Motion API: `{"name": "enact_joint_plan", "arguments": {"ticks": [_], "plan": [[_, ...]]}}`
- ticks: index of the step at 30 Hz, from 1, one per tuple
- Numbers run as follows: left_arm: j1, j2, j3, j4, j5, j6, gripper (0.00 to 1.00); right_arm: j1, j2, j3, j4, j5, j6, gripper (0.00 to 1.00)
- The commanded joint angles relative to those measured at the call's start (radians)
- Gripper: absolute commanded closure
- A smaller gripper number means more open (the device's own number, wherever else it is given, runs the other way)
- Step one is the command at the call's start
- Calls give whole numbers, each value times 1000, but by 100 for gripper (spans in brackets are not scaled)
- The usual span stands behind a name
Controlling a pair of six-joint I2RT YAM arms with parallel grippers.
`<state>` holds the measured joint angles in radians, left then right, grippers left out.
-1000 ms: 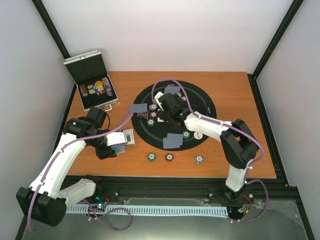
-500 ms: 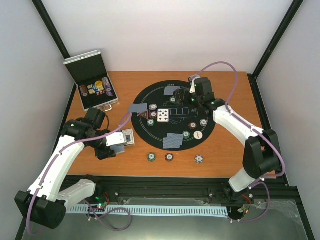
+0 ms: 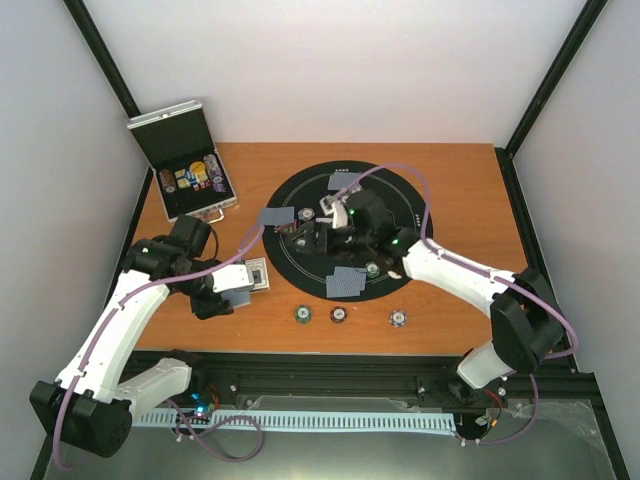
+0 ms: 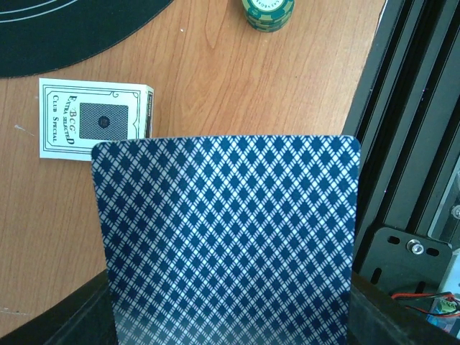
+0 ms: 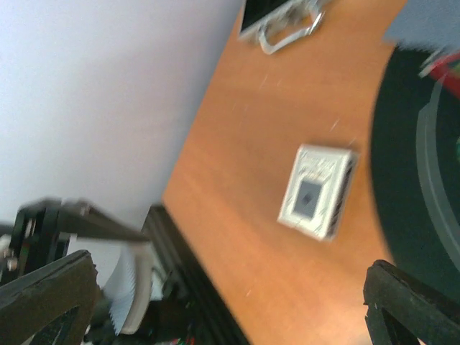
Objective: Distribute texas hold em gaming equipment
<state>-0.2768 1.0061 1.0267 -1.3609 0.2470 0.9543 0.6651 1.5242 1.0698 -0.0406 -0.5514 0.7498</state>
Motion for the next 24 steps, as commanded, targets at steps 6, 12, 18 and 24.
{"name": "enact_joint_plan", "arguments": {"ticks": [6,12,18,24], "plan": [[4,-6,40,8,17,4,99,215,32,-60,93,-3,177,0],[4,-11,42,5,17,6,99,342,75,0,114,19,183,7],[4,-10,51,-4,18,7,99,385,132,-5,228,-13,269,18],[3,-15,52,-9,17,8,99,396,157,-7,290,-14,309,20]]}}
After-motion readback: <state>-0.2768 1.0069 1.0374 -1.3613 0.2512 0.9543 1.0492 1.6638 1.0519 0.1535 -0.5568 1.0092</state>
